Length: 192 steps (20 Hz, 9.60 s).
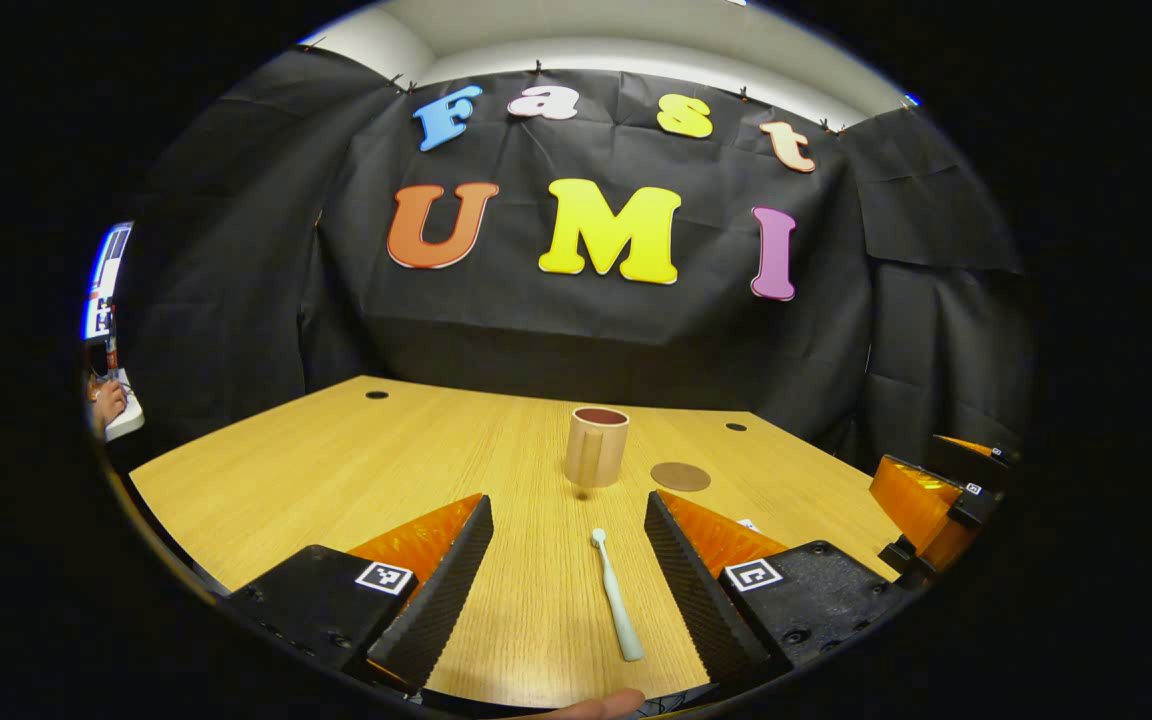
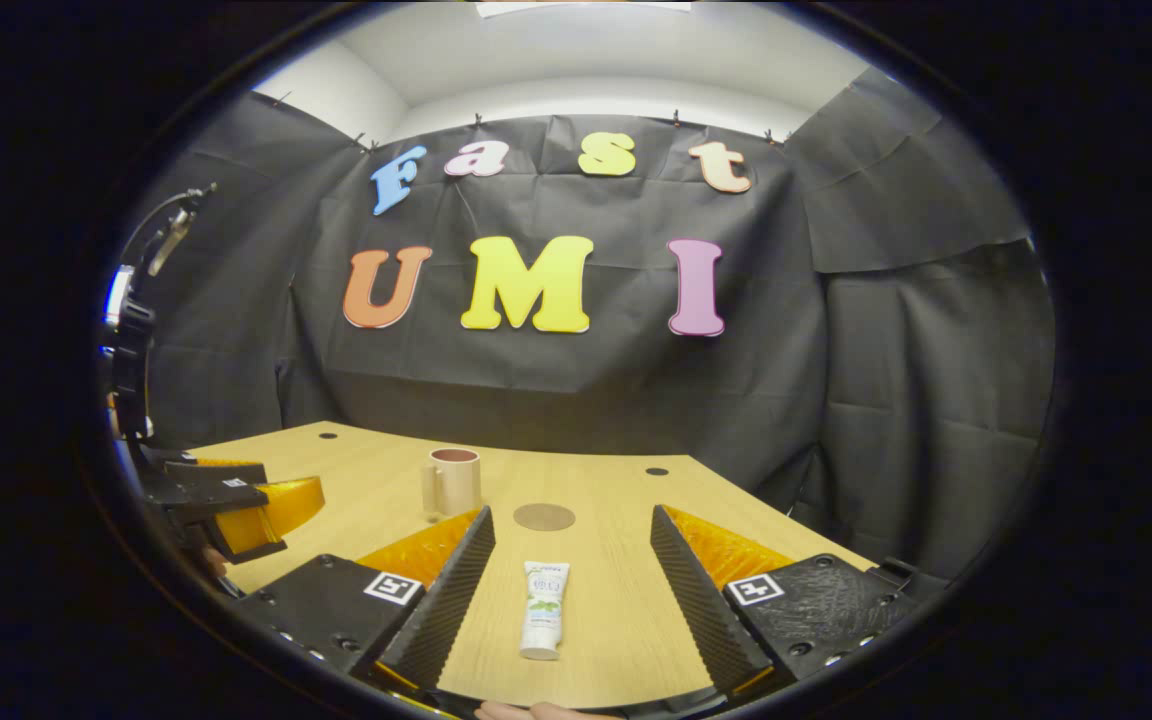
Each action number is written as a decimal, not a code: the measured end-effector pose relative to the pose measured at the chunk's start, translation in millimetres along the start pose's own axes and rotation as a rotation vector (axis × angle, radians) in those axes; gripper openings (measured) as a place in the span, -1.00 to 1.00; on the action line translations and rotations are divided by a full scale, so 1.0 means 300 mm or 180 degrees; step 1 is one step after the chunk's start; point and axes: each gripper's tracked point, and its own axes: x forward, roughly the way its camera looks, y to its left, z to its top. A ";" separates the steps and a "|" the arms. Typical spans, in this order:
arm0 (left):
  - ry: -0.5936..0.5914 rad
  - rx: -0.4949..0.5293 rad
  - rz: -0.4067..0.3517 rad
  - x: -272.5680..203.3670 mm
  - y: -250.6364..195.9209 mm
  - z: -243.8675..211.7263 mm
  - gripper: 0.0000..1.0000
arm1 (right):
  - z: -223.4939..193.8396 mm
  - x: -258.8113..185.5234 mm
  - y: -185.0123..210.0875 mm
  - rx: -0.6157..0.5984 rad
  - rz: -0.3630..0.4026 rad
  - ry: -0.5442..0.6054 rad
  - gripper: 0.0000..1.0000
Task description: Put the toothbrush and toothpaste on the desktop into the cup, then pick up the cup and place it on the coaster on the desktop.
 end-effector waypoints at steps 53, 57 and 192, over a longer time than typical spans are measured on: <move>0.0548 0.0157 -0.0492 0.098 -0.147 -0.074 -0.82 | -0.376 0.256 0.063 0.0123 0.0156 0.1224 0.92; 0.0355 0.0156 -0.0556 0.074 -0.157 -0.010 -0.82 | -0.419 0.286 0.060 0.0109 0.0106 0.1371 0.90; 0.0341 0.0126 -0.0059 0.574 0.143 0.146 1.00 | 0.156 1.025 0.622 0.0078 0.1199 0.0689 -0.29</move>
